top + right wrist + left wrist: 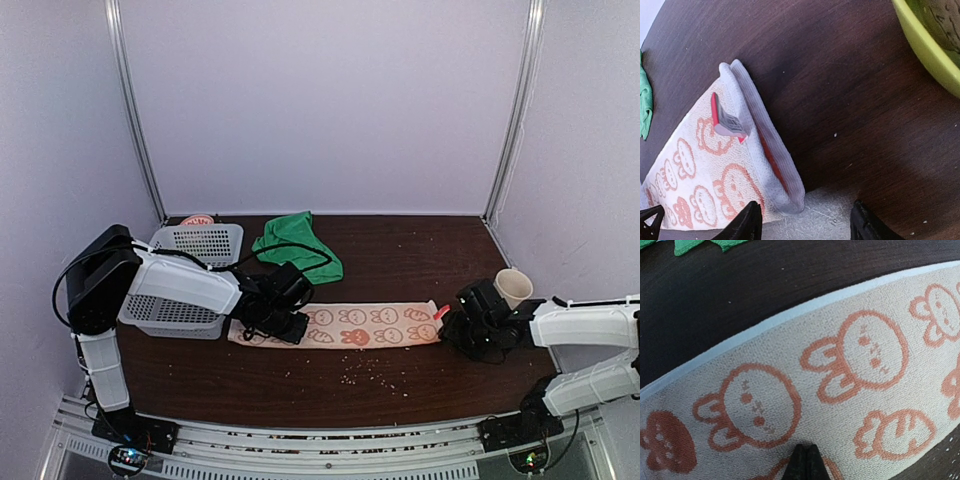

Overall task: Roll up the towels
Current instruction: Pick up the towel from the center of the board.

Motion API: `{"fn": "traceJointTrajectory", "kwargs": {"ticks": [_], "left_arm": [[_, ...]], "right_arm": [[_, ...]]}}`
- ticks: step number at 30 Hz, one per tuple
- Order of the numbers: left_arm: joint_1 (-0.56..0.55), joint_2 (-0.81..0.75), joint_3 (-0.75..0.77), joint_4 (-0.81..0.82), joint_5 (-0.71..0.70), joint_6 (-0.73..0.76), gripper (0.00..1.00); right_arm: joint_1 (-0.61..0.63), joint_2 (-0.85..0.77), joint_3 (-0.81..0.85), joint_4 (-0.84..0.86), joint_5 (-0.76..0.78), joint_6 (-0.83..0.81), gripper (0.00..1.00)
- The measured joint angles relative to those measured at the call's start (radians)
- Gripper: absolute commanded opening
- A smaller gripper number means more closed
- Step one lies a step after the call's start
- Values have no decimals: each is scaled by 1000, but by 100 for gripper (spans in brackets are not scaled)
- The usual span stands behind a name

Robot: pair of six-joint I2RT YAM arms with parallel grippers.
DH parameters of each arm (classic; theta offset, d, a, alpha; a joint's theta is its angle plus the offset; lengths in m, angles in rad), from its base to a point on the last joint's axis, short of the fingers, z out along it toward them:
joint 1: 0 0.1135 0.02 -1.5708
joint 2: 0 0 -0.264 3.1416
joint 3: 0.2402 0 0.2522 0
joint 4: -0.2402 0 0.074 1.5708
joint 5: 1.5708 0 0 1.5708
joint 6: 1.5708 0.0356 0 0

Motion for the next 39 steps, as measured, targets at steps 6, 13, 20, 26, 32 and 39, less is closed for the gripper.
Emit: {"fn": "traceJointTrajectory", "kwargs": {"ticks": [6, 13, 20, 26, 32, 39], "left_arm": [[0, 0, 0, 0, -1, 0, 0], [0, 0, 0, 0, -1, 1, 0], [0, -2, -5, 5, 0, 2, 0], [0, -2, -6, 6, 0, 8, 0], [0, -3, -8, 8, 0, 9, 0], [0, -3, -8, 9, 0, 10, 0]], "right_arm": [[-10, 40, -12, 87, -27, 58, 56], [-21, 89, -19, 197, -53, 108, 48], [-23, 107, -33, 250, -62, 143, 34], [-23, 115, -38, 254, -68, 151, 16], [-23, 106, -39, 214, -56, 143, 5], [-23, 90, -26, 151, -40, 112, 0]]}}
